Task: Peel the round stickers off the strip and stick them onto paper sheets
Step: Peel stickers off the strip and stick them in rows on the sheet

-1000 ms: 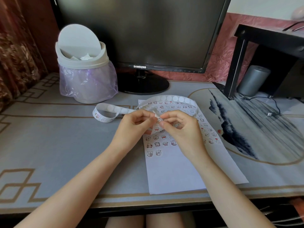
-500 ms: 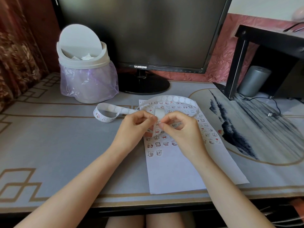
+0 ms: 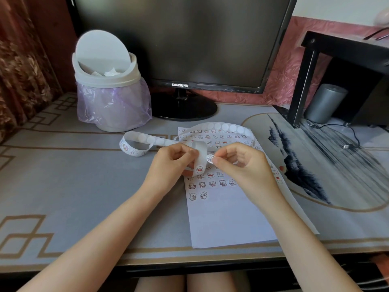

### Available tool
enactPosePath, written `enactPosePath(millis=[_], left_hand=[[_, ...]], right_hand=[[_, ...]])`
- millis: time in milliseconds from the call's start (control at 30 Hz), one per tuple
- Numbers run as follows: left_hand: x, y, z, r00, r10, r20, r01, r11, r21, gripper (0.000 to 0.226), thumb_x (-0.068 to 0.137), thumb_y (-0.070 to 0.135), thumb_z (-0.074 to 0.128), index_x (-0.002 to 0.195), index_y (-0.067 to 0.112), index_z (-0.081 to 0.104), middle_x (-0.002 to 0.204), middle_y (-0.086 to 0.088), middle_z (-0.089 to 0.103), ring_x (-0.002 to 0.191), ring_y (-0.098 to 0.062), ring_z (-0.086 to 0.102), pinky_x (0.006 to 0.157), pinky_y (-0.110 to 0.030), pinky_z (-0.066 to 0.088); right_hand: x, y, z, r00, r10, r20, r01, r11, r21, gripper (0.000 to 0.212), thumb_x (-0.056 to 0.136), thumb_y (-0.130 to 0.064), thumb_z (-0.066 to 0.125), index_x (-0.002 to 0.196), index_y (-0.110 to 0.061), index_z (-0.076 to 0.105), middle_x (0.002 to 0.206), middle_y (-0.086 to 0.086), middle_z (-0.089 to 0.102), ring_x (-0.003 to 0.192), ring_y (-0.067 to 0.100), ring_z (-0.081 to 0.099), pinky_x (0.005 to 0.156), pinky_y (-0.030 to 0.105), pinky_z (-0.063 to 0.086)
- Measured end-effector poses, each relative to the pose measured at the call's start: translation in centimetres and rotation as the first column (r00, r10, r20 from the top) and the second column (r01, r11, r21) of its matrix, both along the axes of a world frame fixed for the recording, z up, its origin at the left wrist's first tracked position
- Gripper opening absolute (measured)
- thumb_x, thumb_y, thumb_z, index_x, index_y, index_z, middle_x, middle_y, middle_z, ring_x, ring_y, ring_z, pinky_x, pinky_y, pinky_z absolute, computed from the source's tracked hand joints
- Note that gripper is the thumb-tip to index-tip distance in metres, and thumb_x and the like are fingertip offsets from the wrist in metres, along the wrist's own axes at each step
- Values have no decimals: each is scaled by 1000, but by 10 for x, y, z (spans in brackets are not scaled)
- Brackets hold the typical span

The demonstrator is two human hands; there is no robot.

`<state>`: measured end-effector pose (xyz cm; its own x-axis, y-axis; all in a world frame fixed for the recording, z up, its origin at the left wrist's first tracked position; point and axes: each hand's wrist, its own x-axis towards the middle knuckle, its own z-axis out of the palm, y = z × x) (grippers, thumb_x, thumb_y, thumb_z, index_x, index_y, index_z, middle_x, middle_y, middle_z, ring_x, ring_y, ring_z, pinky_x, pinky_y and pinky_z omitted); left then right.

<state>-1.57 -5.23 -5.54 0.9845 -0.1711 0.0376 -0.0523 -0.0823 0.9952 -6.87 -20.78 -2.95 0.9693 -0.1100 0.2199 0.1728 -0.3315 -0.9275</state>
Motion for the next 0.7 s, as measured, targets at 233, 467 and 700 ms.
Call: enactPosePath(millis=[233, 467, 700], left_hand=[[1, 0, -3, 1000, 3, -10, -3, 999, 41, 16, 91, 17, 61, 78, 9, 66, 76, -5, 68, 66, -8, 63, 68, -24, 58], [1, 0, -4, 1000, -1, -13, 2, 999, 43, 16, 91, 17, 61, 77, 10, 66, 73, -2, 67, 64, -7, 63, 68, -25, 58], [2, 0, -6, 1000, -11, -17, 11, 999, 45, 15, 90, 16, 62, 82, 4, 66, 69, -2, 65, 59, -6, 61, 68, -25, 58]], right_hand=[[-13, -13, 2, 959, 111, -261, -93, 992, 81, 6, 81, -3, 70, 77, -7, 68, 62, -5, 62, 50, 2, 51, 46, 7, 36], [-14, -17, -2, 917, 131, -377, -138, 990, 9, 3, 81, -12, 72, 79, -11, 69, 72, 1, 66, 52, 2, 51, 47, 9, 35], [-11, -15, -1, 893, 176, -413, -211, 977, -40, 5, 82, -4, 70, 79, -8, 68, 65, -4, 64, 50, -4, 52, 48, 8, 38]])
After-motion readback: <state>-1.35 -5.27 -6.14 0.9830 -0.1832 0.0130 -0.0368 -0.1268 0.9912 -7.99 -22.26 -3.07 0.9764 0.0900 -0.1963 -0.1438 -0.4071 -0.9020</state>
